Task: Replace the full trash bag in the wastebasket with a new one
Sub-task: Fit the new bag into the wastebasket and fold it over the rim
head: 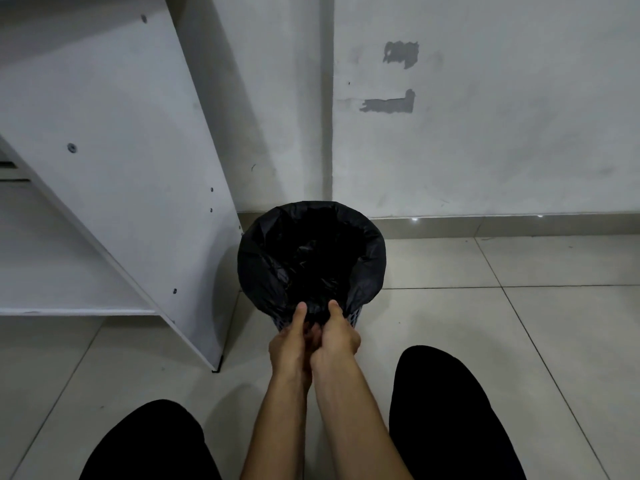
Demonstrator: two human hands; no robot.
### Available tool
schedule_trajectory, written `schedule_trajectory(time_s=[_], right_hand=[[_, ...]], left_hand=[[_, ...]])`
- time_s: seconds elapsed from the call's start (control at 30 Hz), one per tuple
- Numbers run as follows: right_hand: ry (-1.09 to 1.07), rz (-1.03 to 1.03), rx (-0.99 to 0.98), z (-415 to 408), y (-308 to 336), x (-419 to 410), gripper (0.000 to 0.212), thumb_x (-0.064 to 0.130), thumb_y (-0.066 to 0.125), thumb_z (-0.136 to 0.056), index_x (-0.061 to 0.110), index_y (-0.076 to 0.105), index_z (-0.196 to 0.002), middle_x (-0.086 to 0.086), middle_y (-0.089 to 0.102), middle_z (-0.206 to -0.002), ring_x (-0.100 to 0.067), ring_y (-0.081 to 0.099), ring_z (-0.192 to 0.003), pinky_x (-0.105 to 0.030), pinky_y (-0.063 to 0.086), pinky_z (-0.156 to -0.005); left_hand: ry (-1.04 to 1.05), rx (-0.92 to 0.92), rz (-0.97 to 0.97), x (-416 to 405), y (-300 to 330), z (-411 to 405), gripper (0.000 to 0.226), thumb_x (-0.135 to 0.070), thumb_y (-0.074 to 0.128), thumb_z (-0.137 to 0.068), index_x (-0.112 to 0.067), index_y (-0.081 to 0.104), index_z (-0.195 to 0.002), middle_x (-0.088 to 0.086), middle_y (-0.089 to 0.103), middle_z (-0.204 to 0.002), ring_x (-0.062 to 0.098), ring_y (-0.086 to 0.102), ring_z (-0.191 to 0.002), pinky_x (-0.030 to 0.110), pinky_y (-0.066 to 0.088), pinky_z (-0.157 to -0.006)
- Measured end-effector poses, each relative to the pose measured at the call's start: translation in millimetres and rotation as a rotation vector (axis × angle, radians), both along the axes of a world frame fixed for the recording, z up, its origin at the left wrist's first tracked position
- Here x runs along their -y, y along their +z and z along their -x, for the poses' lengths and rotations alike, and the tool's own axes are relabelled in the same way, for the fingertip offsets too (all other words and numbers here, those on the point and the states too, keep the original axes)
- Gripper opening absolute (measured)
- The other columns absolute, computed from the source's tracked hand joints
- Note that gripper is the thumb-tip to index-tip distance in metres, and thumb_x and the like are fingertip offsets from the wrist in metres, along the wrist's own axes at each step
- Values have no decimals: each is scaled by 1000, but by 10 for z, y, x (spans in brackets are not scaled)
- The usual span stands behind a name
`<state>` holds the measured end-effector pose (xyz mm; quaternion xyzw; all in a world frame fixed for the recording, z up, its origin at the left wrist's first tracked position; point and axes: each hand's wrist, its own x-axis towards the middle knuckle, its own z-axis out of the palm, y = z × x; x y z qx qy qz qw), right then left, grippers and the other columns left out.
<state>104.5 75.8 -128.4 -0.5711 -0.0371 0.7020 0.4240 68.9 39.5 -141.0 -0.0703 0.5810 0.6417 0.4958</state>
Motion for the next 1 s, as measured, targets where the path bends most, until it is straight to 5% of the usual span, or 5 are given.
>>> schedule_trajectory(time_s=[0.23, 0.37, 0.7, 0.83, 1.0], right_hand=[[102, 1, 77, 32, 55, -79, 28, 16, 79, -80, -1, 68, -100, -19, 72, -96, -35, 71, -88, -50, 58, -88], [93, 0, -17, -51, 57, -92, 23, 14, 79, -83, -2, 67, -94, -19, 72, -91, -34, 71, -81, -45, 61, -79], [26, -212, -129, -38, -151, 81, 19, 14, 70, -92, 2, 70, -106, -18, 75, -105, -34, 73, -97, -48, 57, -92], [38, -249, -77, -48, -199, 110, 24, 16, 71, -91, 5, 69, -113, -14, 75, -107, -28, 74, -96, -36, 60, -80], [6, -267, -72, -88, -256, 79, 30, 18, 74, -89, 8, 67, -116, -15, 73, -114, -30, 71, -102, -44, 58, -91]], left_hand=[[-144, 49, 50, -118, -88, 143, 62, -44, 82, -61, -7, 72, -110, 15, 74, -107, 31, 71, -99, 43, 57, -87], [-98, -26, 38, -144, -55, 138, 37, -29, 71, -86, 0, 70, -108, 15, 74, -97, 26, 71, -85, 36, 57, -76], [-68, -31, -210, 65, -49, -5, 34, -27, 59, -96, -6, 64, -121, 11, 73, -111, 26, 69, -105, 39, 52, -95], [-29, -211, -106, 18, -25, 33, 36, -41, 65, -91, -12, 69, -110, 6, 75, -103, 19, 71, -95, 35, 56, -82], [109, -319, 84, -118, -50, 159, 53, -60, 64, -84, -8, 67, -92, 10, 73, -94, 27, 71, -87, 40, 59, -78]])
